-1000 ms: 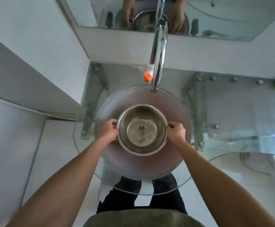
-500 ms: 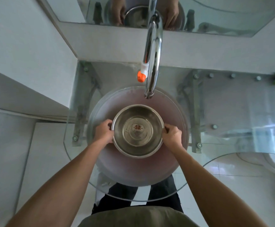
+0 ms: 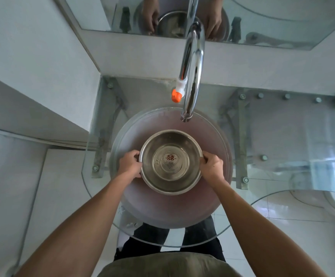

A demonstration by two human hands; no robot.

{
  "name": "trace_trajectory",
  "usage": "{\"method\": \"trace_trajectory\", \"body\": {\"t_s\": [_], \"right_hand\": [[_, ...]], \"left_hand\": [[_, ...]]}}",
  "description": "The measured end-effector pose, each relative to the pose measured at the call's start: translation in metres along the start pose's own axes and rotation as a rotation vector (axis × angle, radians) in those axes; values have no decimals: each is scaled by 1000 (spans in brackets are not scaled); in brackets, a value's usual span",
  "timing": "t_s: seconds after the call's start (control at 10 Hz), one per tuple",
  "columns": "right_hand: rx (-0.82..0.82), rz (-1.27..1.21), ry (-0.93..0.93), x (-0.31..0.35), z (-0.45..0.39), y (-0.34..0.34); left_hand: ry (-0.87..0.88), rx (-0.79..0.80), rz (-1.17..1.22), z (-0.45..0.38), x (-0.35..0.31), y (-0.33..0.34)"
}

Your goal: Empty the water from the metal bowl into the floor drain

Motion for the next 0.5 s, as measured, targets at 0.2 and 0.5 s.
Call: {"method": "trace_trajectory", "body": {"t_s": [0.2, 0.5], "right_hand": [[-6, 36, 39, -3, -5, 0], [-156, -15, -53, 33, 1, -43]], "left_hand": [[-37, 36, -93, -3, 3, -2], [163, -18, -13, 11, -55, -30]]}}
Point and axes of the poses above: each hand's wrist, its own z-axis away from the middle knuckle, its own y-axis out of the palm, x = y × z, the point moved 8 cm from there along -z, towards the middle knuckle, and after that the axes turned 13 degrees about -x, right-handed, at the moved point
